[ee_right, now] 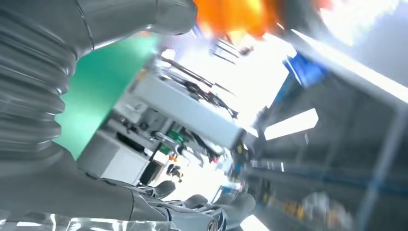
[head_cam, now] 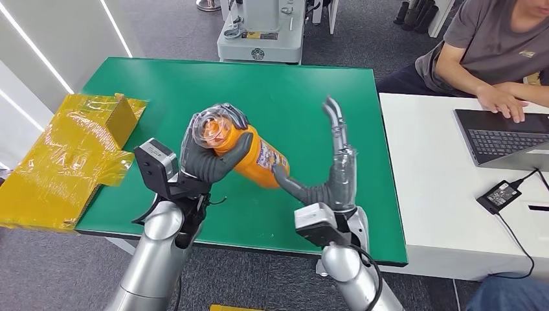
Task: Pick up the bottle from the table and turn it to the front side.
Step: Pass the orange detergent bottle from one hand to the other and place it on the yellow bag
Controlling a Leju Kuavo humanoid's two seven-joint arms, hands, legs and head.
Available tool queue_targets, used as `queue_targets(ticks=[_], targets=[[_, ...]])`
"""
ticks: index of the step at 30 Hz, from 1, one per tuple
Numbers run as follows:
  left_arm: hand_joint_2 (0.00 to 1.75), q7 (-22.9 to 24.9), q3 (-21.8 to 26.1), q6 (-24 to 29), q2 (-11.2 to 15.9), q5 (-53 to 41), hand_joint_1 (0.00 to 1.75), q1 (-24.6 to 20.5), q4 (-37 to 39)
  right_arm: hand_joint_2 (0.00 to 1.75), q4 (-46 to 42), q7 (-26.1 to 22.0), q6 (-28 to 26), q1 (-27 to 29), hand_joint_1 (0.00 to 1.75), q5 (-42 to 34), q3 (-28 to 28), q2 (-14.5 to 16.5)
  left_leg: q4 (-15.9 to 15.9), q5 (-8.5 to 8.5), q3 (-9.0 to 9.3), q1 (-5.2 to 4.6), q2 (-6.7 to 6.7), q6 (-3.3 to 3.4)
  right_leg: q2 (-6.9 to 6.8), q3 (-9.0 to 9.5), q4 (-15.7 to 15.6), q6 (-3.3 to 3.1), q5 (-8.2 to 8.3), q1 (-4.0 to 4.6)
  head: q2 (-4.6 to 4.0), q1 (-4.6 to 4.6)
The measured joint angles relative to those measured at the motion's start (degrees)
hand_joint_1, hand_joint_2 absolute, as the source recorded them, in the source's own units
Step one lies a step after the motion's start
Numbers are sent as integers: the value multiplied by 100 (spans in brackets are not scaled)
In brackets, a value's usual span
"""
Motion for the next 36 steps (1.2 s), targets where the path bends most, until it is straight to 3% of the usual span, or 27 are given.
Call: queue_targets(ticks=[8,15,27,32,36], targets=[[175,2,105,228,72,-6,175,220,-222,175,-1311,-148,-291,433,0,-1432,23,3,-2,0,1,0,1,0,0,0,0,0,0,0,0,0],[175,17,256,511,176,-99,175,296,-398,175,-1746,-149,-498,640,0,-1590,191,-62,-2,0,2,1,1,-1,1,0,1,-1,0,1,0,0],[175,20,318,593,388,-250,175,419,-630,175,-1739,-149,-549,720,0,-1808,369,-207,-2,0,1,0,1,-1,0,0,0,0,0,0,0,1],[175,49,313,926,514,-940,175,416,-703,175,-1713,-149,-536,757,0,-1792,430,-261,-2,1,2,1,2,-1,1,0,0,0,0,0,0,0],[175,333,238,1218,747,-2126,175,349,-749,175,-1696,-149,-420,831,0,-1741,457,-305,-2,1,3,1,2,-1,1,-1,1,-1,0,1,0,0]])
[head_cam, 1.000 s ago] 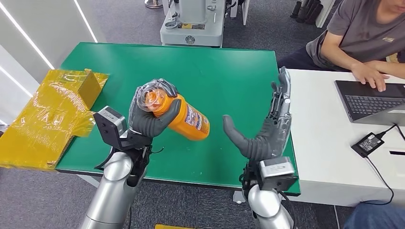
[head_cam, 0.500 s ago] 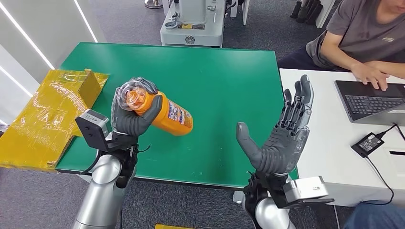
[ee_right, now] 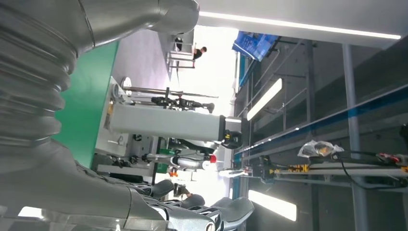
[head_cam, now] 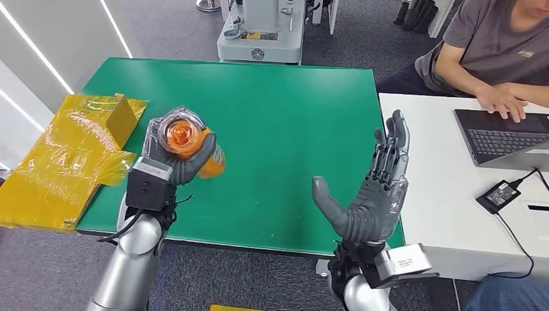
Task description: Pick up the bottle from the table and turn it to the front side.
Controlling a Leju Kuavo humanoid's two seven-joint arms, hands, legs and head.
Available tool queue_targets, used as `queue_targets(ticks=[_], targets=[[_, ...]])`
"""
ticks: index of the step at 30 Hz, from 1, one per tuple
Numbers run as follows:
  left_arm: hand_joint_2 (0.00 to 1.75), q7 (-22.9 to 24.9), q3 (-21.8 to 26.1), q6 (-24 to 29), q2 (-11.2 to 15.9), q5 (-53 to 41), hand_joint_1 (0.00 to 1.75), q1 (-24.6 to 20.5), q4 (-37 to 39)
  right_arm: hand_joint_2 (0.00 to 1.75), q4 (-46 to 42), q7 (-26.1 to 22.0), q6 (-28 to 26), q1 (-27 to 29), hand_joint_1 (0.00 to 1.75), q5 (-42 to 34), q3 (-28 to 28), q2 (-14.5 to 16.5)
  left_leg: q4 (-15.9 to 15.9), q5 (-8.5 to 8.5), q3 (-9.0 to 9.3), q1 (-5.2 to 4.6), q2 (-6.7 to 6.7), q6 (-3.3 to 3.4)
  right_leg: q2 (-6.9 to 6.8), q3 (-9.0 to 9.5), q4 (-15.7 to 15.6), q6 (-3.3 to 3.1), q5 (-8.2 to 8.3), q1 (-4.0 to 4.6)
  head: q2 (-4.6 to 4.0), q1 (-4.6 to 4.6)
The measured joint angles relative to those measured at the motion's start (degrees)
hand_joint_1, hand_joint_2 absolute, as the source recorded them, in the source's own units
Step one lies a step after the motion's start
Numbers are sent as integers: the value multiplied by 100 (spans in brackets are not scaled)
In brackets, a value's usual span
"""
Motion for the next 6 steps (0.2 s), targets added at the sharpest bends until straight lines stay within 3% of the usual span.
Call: queue_targets(ticks=[6], targets=[[175,168,-239,191,476,-1263,175,-407,334,175,39,0,208,98,0,124,5,-48,-1,3,1,1,1,-4,1,0,1,-1,0,0,0,0]])
